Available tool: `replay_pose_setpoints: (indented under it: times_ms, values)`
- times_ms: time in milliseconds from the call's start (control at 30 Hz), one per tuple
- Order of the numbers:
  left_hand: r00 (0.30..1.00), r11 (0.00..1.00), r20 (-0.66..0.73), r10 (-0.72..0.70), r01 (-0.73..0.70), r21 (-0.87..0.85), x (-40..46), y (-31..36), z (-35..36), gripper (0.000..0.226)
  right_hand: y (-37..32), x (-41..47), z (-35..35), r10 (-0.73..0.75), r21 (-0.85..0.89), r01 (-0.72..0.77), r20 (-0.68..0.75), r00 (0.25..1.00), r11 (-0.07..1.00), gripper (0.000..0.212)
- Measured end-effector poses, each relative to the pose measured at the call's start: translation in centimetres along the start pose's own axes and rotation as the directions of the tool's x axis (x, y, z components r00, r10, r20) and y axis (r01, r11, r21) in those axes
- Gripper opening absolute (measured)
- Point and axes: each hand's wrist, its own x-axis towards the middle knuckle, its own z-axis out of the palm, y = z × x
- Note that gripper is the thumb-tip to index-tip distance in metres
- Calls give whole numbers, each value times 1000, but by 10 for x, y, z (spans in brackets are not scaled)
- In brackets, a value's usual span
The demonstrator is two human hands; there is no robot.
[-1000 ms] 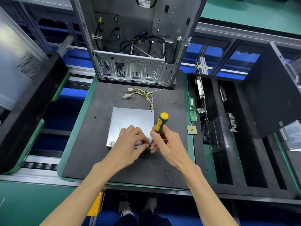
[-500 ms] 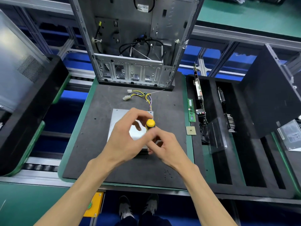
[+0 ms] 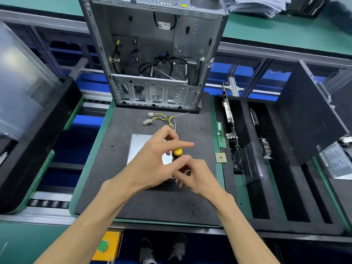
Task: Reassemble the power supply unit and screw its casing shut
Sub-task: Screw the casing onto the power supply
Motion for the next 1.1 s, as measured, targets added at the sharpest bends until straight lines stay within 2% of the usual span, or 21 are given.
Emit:
replay_pose_setpoints:
  times_ms: [100,233,300,400,533,633,700,800,900,1000,1100]
  values:
    - [1000,999,-6,-11,10,-47,2,0,-4,39,5,3,2,25,35,-25,-9,1000,999,17]
    - [990,984,117,-81,99,-151,2,0,-11,51,4,5,3,50,65,-49,-16,999,997,23]
    - [983,982,162,-86,112,-155,3,1,-13,51,3,3,2,51,108,-50,-3,999,993,18]
    - [981,984,177,-76,102,-143,4,1,-13,44,0,0,-3,60,151,-64,30,998,986,23]
    - [993,990,93,-66,77,-117,6,0,-6,30,-1,2,-4,72,131,-75,26,997,989,33]
    - [999,997,-17,-30,29,-67,8,-1,-4,23,1,3,2,90,131,-87,-12,996,987,20]
    - [999,995,-40,-32,28,-100,8,-4,-7,27,4,3,6,87,154,-80,-37,996,985,19]
    - [994,973,106,-37,60,-221,5,-2,-10,41,5,1,7,88,162,-78,-52,995,984,19]
    - [980,971,193,-55,97,-217,1,-1,-10,44,4,-3,6,95,199,-86,-35,995,976,16]
    - [991,993,134,-14,29,-111,1,0,-7,33,-3,-6,5,113,229,-107,-14,993,967,13]
    - [998,999,-58,-17,15,-29,1,1,-2,22,-6,-3,7,115,203,-106,-37,993,974,20]
